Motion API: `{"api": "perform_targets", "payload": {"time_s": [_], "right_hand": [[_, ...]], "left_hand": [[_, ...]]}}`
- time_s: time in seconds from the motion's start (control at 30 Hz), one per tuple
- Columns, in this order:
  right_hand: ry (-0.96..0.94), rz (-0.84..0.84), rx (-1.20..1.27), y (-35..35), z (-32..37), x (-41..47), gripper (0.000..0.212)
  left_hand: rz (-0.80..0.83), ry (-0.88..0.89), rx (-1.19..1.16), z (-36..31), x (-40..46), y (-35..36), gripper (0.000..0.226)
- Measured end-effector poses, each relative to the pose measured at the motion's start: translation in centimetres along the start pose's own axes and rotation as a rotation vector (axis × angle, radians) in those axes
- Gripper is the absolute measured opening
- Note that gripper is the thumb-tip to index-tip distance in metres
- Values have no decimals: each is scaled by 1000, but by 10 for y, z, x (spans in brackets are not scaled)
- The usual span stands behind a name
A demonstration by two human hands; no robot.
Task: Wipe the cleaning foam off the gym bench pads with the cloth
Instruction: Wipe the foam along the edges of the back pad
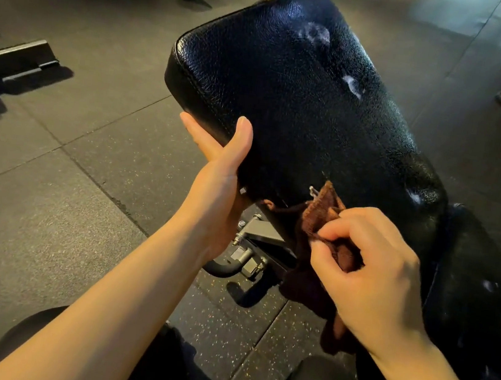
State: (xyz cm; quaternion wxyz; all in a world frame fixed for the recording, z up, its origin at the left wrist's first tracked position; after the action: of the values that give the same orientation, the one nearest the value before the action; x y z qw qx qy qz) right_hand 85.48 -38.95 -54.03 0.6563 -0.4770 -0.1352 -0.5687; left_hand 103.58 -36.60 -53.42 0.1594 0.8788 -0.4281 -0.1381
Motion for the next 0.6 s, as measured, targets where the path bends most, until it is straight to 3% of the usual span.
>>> {"api": "perform_targets", "payload": {"time_s": [0.17,0.3,0.4,0.47,0.53,0.6], "right_hand": [[-48,-51,-3,12,11,14,3],[-118,-145,-56,39,29,35,4],[-178,-93,-120,20,10,5,6],[-142,-56,-115,-3,-8,-24,13],[-62,-29,-44,-17,-19,-39,27],[60,-26,67,-19,-20,-39,25]], "left_hand": [[-15,17,22,2,0,1,85],[27,-49,77,4,6,-4,97],[7,-58,102,3,5,-8,102],[4,-42,119,3,3,-7,105],[-5,21,148,2,-2,-5,96],[-8,46,188,3,-9,-1,86]]}}
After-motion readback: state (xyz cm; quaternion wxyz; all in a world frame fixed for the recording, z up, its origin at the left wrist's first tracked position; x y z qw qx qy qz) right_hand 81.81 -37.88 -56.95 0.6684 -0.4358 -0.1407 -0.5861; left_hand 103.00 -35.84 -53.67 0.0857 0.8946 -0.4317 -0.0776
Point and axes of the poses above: each hand's wrist, its own x-axis towards the middle knuckle, its own y-axis out of the palm, z = x × y, the point moved 2 cm from there along x, towards the middle knuckle, and after that the axes turned 11 degrees about -z, right-handed, at the moved point
